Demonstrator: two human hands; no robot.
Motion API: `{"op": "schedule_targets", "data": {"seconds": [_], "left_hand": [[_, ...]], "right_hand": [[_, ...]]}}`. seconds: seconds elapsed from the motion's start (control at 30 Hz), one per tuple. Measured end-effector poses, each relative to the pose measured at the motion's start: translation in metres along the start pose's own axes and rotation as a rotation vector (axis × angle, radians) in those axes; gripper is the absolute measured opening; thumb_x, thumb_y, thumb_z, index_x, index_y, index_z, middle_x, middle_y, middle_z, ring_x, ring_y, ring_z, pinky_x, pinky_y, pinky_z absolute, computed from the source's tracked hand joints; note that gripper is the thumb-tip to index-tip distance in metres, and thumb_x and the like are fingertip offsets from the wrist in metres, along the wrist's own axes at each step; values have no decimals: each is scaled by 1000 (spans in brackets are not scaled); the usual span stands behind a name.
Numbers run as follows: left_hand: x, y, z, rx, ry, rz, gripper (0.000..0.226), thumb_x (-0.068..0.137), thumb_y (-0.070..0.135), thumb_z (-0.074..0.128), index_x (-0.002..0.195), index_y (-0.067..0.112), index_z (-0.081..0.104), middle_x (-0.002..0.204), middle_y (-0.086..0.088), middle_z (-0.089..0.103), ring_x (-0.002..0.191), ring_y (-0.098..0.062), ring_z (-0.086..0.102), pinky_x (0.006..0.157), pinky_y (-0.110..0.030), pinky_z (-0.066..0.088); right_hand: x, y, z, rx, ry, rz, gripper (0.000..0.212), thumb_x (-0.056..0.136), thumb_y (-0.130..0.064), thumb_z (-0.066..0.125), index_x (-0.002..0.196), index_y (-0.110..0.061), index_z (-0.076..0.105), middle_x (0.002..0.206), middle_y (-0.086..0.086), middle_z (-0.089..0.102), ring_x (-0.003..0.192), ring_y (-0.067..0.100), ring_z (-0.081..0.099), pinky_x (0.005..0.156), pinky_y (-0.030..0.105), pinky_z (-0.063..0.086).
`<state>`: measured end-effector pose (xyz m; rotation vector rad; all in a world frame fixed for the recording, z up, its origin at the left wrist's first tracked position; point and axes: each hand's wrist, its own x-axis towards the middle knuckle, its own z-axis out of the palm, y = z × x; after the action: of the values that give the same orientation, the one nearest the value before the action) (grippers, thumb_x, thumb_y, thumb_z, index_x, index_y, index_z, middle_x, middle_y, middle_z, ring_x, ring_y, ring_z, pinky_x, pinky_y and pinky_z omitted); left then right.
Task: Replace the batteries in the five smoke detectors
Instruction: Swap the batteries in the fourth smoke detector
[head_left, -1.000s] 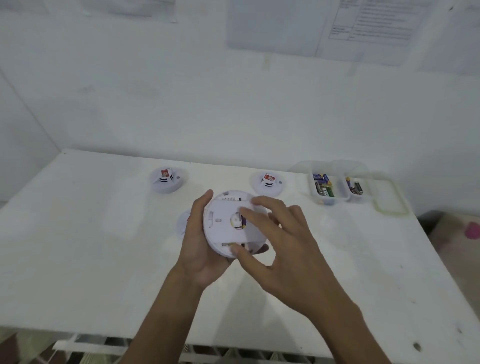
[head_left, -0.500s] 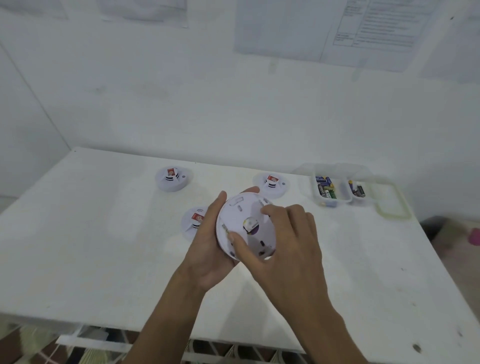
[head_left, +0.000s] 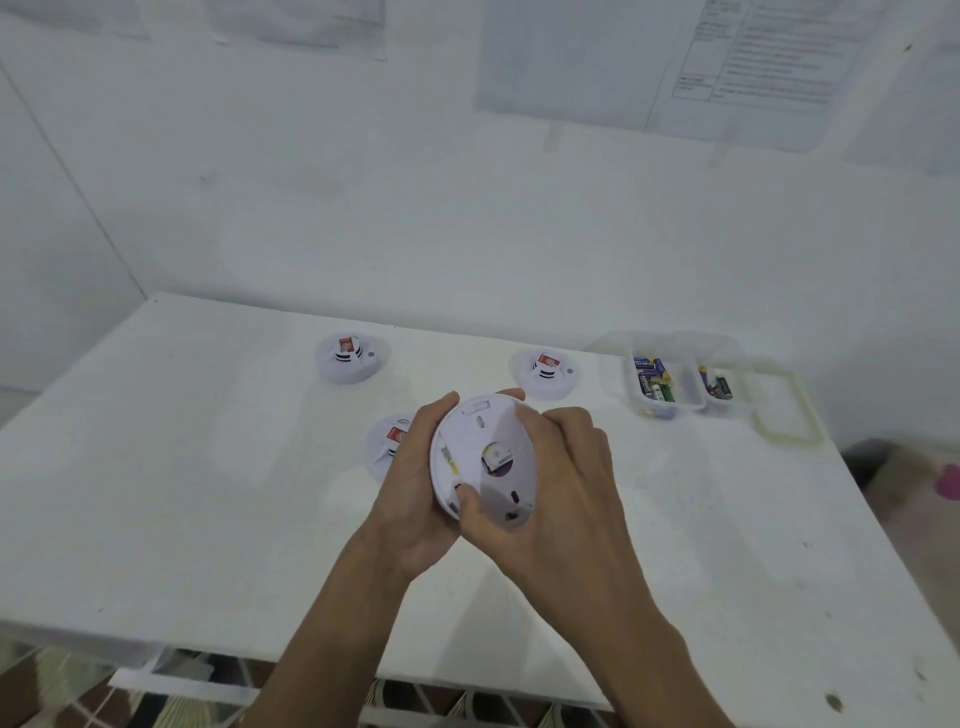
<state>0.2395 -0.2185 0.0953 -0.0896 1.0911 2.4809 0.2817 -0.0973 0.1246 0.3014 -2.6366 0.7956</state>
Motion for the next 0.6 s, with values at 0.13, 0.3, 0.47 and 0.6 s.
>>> {"op": "schedule_targets", "data": {"seconds": [0.13,0.3,0.47,0.6], "left_hand": [[3,1,-1,1,31,1,59,91,43,38,134,7,54,132,-16,60,113,-29,61,85,-34,56],[7,1,-5,5,48,-28,56,89,46,43,129,10,60,128,-16,62,110,-30,62,91,-39,53],[10,3,-7,2,29,-35,56,94,45,39,132,9,57,130,-18,59,113,-31,59,91,-41,52],[14,2,-10,1,23,-38,57,94,46,38,134,9,54,133,-19,57,117,-33,57,94,-42,51]], "right_hand": [[4,1,3,-19,-20,1,70,68,-57,48,127,-20,45,108,-8,38,98,11,36,68,18,42],[8,2,6,-49,-27,-18,66,67,-52,53,124,-20,43,109,-4,44,93,14,40,67,28,51],[10,8,2,-78,-65,-51,68,73,-54,54,131,-20,40,113,-5,41,97,13,38,70,22,47],[13,7,-10,-1,-215,-45,73,81,-54,60,142,-30,30,118,-13,26,108,7,29,79,15,40]]}}
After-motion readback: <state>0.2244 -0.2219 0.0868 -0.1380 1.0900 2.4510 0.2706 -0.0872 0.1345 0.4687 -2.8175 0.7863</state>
